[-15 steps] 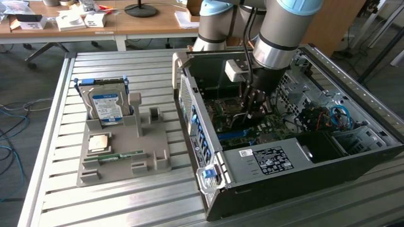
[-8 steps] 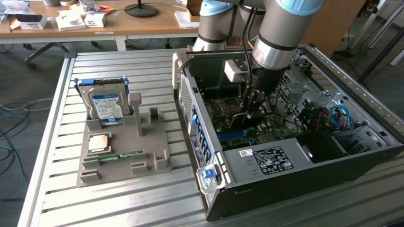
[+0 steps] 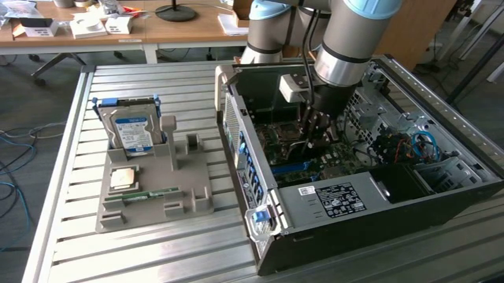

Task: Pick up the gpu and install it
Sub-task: 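Insert the gpu into the slot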

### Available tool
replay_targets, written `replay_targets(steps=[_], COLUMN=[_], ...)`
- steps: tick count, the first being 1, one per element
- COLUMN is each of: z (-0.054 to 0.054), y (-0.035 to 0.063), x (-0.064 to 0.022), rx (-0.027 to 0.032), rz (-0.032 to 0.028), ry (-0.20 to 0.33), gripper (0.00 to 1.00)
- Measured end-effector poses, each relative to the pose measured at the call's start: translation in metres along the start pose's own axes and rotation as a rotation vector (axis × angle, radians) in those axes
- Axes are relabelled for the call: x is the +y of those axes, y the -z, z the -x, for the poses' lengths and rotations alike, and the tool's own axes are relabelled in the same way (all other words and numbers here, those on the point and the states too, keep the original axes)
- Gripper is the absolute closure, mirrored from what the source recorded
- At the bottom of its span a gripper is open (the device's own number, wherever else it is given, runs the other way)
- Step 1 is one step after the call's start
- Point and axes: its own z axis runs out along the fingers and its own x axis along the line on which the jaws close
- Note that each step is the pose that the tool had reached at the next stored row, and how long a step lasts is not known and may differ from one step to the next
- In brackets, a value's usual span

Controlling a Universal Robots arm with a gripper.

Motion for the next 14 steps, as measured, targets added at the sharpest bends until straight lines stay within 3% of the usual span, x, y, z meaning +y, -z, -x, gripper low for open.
replay_targets(steps=[11, 14], z=[0.0001, 0.0001], y=[-0.0001, -0.0001], x=[0.0029, 0.003], rx=[0.0005, 0.0005], rz=[-0.0168, -0.0176], ry=[0.002, 0.002], gripper=[0.74, 0.74])
